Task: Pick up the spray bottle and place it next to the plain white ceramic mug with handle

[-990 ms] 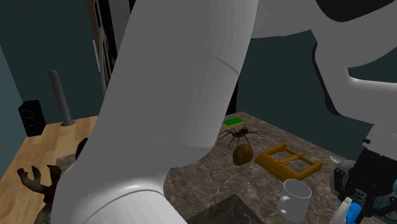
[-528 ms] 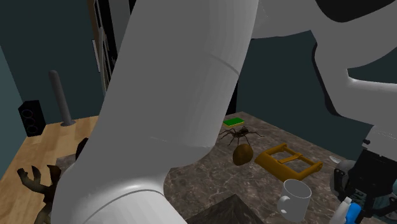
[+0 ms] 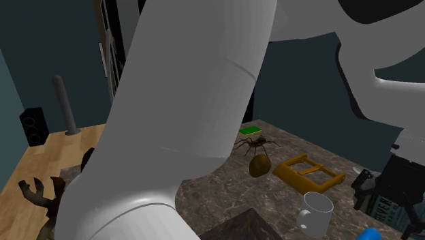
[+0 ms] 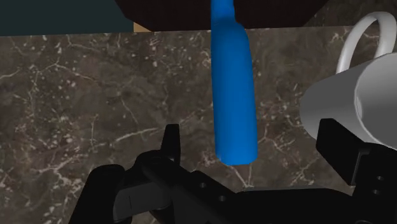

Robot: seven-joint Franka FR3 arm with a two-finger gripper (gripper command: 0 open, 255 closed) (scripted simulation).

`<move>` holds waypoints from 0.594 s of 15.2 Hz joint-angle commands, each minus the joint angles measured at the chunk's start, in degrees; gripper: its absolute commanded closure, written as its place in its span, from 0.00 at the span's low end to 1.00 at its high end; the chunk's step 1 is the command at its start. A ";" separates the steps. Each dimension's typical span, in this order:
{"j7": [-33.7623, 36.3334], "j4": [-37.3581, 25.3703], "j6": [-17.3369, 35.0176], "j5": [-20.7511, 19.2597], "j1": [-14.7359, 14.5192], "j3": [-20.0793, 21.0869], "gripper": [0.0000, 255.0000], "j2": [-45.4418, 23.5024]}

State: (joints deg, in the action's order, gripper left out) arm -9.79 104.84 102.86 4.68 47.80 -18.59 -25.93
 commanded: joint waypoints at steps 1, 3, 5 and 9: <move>0.09 -3.50 -3.39 -0.07 0.16 -0.05 0.00 -0.17; 0.11 -5.15 -4.93 -0.09 0.25 -0.07 0.00 -0.28; 0.11 -5.15 -4.93 -0.09 0.25 -0.07 0.00 -0.28; 0.11 -5.15 -4.93 -0.09 0.25 -0.07 0.00 -0.28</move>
State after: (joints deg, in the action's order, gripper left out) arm -9.68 99.70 97.95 4.59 48.05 -18.67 -26.21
